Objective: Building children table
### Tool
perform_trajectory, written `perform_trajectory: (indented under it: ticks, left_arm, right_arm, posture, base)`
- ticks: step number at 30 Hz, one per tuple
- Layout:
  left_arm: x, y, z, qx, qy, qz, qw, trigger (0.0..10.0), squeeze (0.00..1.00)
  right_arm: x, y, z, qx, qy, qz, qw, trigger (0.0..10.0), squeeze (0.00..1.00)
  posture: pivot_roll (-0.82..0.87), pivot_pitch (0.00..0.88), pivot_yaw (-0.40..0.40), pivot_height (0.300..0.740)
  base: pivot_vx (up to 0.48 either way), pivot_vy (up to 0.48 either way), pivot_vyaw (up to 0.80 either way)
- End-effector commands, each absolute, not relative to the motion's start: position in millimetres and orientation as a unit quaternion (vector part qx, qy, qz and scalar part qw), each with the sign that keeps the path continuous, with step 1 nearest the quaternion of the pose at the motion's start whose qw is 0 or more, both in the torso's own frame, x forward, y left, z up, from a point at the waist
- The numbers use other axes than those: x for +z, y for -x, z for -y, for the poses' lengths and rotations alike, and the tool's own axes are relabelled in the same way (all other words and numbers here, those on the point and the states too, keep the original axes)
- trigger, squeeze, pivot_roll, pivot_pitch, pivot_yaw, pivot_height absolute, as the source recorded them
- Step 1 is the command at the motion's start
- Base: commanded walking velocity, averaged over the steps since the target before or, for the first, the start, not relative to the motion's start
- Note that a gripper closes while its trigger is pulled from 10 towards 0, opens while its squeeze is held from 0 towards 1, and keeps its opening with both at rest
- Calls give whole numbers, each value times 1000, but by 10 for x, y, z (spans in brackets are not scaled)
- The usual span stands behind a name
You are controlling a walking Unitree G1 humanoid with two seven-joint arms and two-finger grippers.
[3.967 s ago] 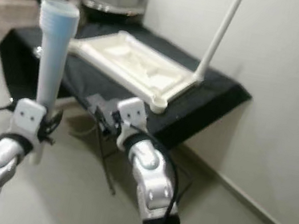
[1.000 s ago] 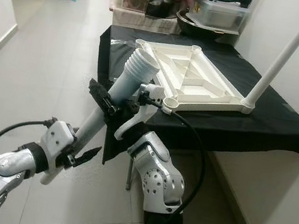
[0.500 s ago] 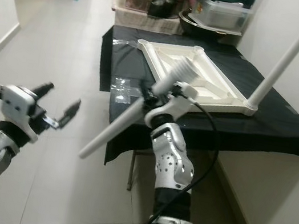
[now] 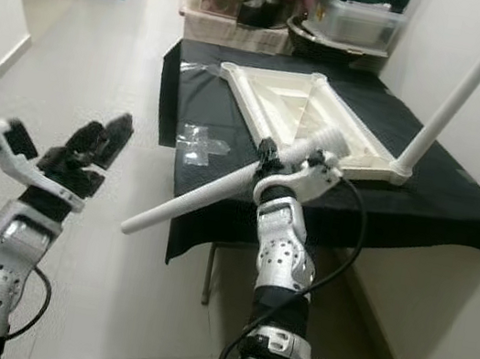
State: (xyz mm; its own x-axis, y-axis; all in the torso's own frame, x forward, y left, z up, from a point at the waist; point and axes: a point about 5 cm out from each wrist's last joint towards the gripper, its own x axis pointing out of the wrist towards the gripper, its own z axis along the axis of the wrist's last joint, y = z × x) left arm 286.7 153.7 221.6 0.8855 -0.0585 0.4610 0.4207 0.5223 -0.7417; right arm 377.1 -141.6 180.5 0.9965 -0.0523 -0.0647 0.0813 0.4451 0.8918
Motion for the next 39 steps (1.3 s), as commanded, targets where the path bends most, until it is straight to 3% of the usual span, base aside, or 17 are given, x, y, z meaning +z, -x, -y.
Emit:
perform_trajectory:
  ticks: [1,4,13,22,28,32,37,39]
  left_arm:
    - [2187,-2899,-1561,-131,543,188,808,10000,0]
    - [2221,-2877,-1543,-151,562,192,791,10000,0]
    - [2098,-2835,-1413,-179,581,149,780,10000,0]
    - [1962,-2848,-1324,-202,539,88,813,10000,0]
    - [1920,-2861,-1351,-190,542,79,815,10000,0]
    - [1904,-2885,-1356,-185,547,80,812,10000,0]
    - [1907,-2932,-1394,-177,569,95,797,10000,0]
    - [1907,-2932,-1394,-177,569,95,797,10000,0]
  right_arm:
    - [1724,-3782,1361,-70,-575,-34,814,0,0]
    - [1732,-3799,1449,-88,-590,-27,802,0,0]
    - [1929,-3877,1467,-90,-633,-2,769,0,0]
    - [2292,-3892,1290,8,-595,54,802,0,0]
    - [2480,-3878,1260,59,-589,89,801,0,0]
    - [2590,-3924,1273,66,-649,84,753,0,0]
    - [2589,-3903,1164,78,-684,64,723,0,0]
    - [2589,-3903,1164,78,-684,64,723,0,0]
  posture:
    - [-8,0,-101,740]
    - [-8,0,-101,740]
    - [-17,0,-94,740]
    - [-16,0,-95,740]
    - [-22,0,-91,740]
    - [-26,0,-98,740]
    - [-26,0,-103,740]
    - [-26,0,-103,740]
  base:
    - [0,0,0]
    - [0,0,0]
    - [0,0,0]
    - [0,0,0]
    - [0,0,0]
    - [0,0,0]
    - [0,0,0]
    - [0,0,0]
